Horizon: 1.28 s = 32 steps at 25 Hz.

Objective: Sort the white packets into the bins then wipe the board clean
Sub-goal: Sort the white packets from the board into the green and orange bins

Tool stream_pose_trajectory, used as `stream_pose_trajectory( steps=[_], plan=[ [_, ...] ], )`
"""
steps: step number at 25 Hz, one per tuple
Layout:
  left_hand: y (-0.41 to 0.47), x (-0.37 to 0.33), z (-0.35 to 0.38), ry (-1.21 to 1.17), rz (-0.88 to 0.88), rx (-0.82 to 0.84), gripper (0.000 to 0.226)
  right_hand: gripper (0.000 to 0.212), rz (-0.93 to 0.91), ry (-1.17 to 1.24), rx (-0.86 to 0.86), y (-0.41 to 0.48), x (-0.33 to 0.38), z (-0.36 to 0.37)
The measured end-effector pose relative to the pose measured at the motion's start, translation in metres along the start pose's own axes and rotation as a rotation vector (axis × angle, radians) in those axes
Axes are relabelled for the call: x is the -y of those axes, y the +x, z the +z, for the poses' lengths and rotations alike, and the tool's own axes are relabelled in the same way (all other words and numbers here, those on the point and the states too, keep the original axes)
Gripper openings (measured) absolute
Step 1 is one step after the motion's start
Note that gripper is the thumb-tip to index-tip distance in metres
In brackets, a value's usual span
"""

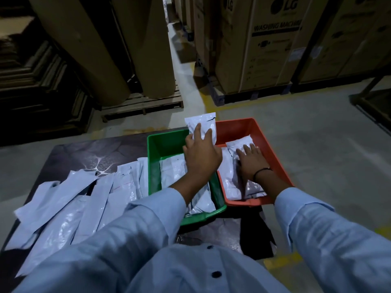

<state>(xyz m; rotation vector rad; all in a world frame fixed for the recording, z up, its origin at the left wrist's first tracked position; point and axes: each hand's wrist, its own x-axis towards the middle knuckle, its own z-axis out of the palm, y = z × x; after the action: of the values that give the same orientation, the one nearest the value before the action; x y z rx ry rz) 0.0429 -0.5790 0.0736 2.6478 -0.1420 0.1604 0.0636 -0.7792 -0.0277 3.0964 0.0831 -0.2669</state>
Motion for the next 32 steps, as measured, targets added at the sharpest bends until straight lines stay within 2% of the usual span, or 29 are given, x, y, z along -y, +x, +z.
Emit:
stream_pose_trajectory(
  steps=[4, 6, 9, 12, 16, 19, 21, 25, 32],
  plan=[
    [0.012, -0.053, 0.027, -0.004, 0.005, 0.041, 0.06, 0.057, 0.04, 0.221, -0.305, 0.0, -0.018, -0.034],
    [0.014, -0.073, 0.048, 0.025, 0.005, 0.1, 0.057, 0.055, 0.082, 0.25, -0.393, -0.002, -0.032, -0.047],
    [0.012, -0.082, 0.077, 0.131, -0.012, 0.171, 0.054, 0.06, 0.11, 0.275, -0.424, -0.01, -0.046, -0.055],
    [0.005, -0.068, 0.1, 0.179, -0.067, 0.308, 0.062, 0.061, 0.134, 0.307, -0.429, -0.019, -0.05, -0.057],
    [-0.011, -0.049, 0.119, 0.307, 0.004, 0.48, 0.074, 0.056, 0.09, 0.238, -0.368, -0.024, -0.048, -0.042],
    [-0.006, -0.045, 0.113, 0.391, 0.072, 0.439, 0.07, 0.058, 0.066, 0.206, -0.305, -0.025, -0.043, -0.032],
    [-0.001, -0.046, 0.101, 0.403, 0.149, 0.375, 0.059, 0.057, 0.066, 0.212, -0.287, -0.024, -0.036, -0.034],
    [0.009, -0.044, 0.069, 0.399, 0.309, 0.209, 0.05, 0.057, 0.028, 0.219, -0.325, -0.018, -0.018, -0.049],
    [0.026, 0.018, -0.006, 0.403, 0.205, 0.047, 0.056, 0.062, -0.073, 0.226, -0.4, 0.004, 0.045, -0.085]
  ],
)
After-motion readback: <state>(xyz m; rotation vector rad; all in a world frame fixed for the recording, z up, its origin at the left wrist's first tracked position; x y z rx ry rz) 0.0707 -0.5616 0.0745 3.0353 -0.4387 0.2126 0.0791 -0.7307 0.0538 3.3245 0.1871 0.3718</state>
